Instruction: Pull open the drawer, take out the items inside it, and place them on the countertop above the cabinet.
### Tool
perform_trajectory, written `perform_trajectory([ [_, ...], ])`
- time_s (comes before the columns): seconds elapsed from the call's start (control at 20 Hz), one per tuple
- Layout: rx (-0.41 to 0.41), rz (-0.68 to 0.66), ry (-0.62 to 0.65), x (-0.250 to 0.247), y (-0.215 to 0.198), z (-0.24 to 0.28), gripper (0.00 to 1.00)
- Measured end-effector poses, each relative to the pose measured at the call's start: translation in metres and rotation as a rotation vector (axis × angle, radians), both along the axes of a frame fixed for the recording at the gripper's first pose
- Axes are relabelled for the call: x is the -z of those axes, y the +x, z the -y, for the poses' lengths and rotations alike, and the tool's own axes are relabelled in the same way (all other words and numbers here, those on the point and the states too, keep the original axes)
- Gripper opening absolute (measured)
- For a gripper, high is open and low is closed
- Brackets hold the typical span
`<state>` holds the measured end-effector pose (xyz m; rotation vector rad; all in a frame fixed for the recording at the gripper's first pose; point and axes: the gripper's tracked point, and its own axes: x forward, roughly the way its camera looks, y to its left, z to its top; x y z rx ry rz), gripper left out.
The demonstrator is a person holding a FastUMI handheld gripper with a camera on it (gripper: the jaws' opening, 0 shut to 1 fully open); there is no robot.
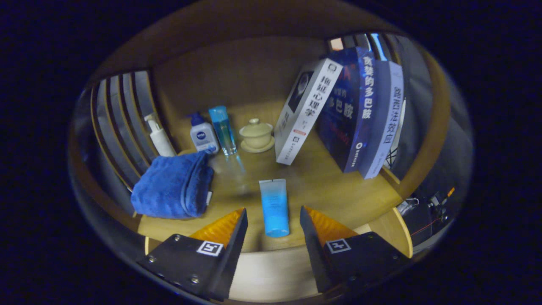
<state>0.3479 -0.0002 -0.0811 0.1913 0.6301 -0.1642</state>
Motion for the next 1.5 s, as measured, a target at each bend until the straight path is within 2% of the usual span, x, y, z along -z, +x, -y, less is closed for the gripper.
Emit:
perform_trajectory([
  [0.3, 0.053, 0.149, -0.061, -0.03, -0.056, 0.008, 0.74],
  [0.6, 0.128, 0.351, -0.029, -0.03, -0.135, 0.012, 0.74],
  [0.8, 0.133, 0.394, -0.081, -0.015, -0.188, 0.01, 0.92],
  [0.85, 0.122, 0.404, -0.079, -0.011, -0.197, 0.007, 0.96],
  [1.15, 0.005, 0.437, -0.087, 0.022, -0.231, -0.022, 0.97],
  [1.35, -0.026, 0.338, -0.038, 0.066, -0.238, -0.029, 0.97],
  [1.5, -0.059, 0.354, -0.003, 0.076, -0.233, -0.042, 0.97],
])
